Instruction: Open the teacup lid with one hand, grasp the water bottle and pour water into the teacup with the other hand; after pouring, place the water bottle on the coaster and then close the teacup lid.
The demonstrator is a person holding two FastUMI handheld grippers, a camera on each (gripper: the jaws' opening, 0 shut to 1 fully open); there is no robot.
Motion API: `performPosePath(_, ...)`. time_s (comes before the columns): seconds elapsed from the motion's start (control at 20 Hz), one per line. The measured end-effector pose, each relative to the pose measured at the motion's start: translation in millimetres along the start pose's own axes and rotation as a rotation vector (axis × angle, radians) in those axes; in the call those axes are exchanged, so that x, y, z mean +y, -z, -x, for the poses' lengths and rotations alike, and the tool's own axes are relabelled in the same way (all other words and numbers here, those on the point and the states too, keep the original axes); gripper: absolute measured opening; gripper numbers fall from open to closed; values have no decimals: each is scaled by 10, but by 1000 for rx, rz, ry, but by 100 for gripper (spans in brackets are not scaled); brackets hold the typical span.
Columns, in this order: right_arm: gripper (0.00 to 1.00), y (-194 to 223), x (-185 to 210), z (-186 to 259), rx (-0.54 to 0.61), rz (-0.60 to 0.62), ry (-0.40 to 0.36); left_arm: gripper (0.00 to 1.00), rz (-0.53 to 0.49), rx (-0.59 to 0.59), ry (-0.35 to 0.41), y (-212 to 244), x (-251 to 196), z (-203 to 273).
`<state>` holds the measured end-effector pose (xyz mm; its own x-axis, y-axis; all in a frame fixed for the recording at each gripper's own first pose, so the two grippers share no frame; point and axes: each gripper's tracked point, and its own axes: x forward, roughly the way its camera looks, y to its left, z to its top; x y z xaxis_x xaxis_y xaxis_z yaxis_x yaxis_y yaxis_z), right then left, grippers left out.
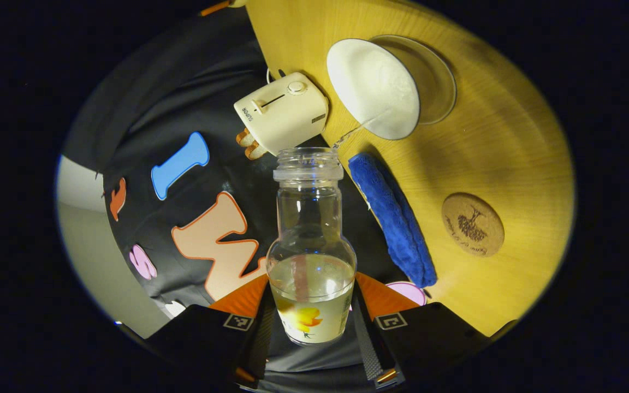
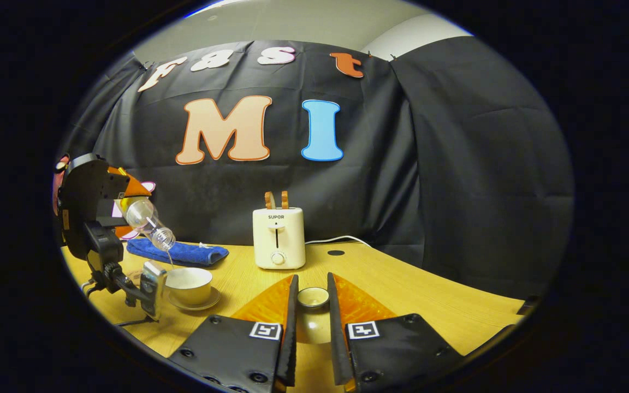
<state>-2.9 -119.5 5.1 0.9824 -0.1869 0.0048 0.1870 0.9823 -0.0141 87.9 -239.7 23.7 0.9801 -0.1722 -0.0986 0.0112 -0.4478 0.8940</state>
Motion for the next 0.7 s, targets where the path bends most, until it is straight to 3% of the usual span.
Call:
performPosePath(0.15, 30, -2, -9, 3, 1, 0, 0, 65, 259, -13, 59, -51, -221, -23)
performPosePath(0.45, 30, -3, -13, 7, 2, 0, -2, 67, 959, -67, 122, -207, -542, 11)
performPosePath(0.55, 30, -8, -12, 4, 2, 0, -3, 63, 1169, -84, 96, -184, -479, 66)
performPosePath(0.7, 30, -9, -11, 3, 2, 0, -3, 65, 1407, -113, 69, -100, -366, 28)
